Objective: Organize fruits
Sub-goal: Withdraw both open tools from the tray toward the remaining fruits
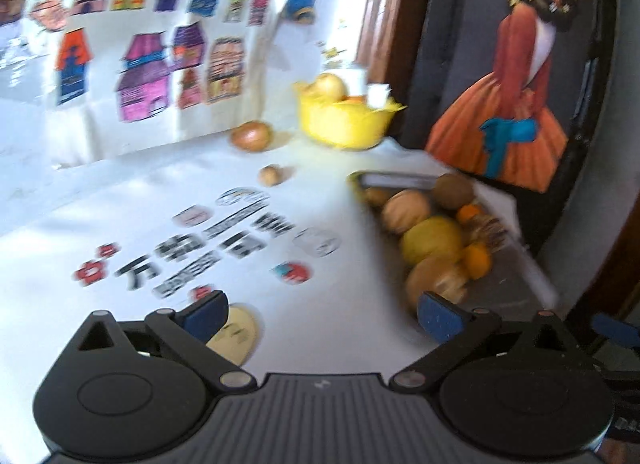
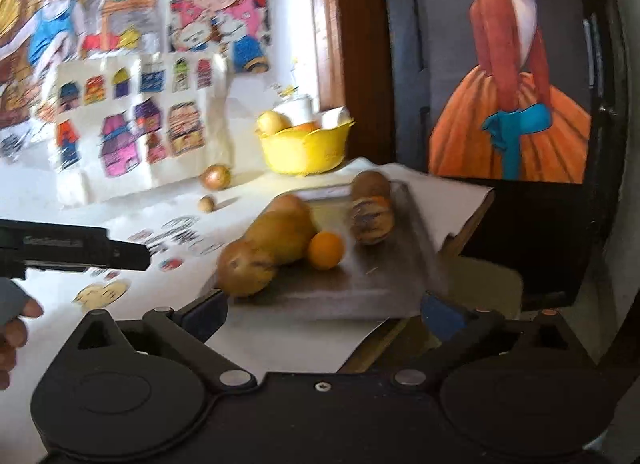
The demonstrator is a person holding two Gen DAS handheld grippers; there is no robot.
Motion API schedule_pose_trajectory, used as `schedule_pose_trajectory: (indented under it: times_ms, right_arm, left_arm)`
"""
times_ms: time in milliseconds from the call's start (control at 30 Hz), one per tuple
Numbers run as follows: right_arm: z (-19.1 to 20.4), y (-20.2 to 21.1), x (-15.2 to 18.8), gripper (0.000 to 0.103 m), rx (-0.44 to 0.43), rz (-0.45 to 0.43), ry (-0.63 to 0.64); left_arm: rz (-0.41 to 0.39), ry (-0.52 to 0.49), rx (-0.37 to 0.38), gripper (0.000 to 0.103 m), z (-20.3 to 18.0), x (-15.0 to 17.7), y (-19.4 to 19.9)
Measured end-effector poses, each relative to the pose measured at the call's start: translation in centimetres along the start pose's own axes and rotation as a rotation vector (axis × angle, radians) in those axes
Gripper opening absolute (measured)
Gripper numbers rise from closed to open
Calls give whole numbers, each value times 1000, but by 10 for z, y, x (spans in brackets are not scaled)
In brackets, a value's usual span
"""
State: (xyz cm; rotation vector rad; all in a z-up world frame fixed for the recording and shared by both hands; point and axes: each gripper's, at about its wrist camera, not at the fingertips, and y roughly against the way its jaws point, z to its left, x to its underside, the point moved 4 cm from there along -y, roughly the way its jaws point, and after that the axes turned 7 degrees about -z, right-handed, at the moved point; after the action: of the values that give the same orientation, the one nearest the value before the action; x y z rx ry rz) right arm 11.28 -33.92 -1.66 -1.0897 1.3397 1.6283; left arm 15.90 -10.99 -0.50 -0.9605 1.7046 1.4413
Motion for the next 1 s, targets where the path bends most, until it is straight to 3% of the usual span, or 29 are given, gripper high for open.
schedule_pose_trajectory:
  times_ms: [333,567,800,1000]
  right_arm:
    - [55,26,6,102,-73,74,0]
    - [77,45,-8,102,-81,74,33]
    - [78,47,-24,102,-55,74,14]
    - [82,30,-59,102,-82,74,7]
  left_arm:
    - [72,47,-99,103,57,15,22]
    - [90,41,-58,103,75,17,40]
    - [57,-75,-42,103,82,8,53]
    - [34,-158,-19,103,90,-11,44]
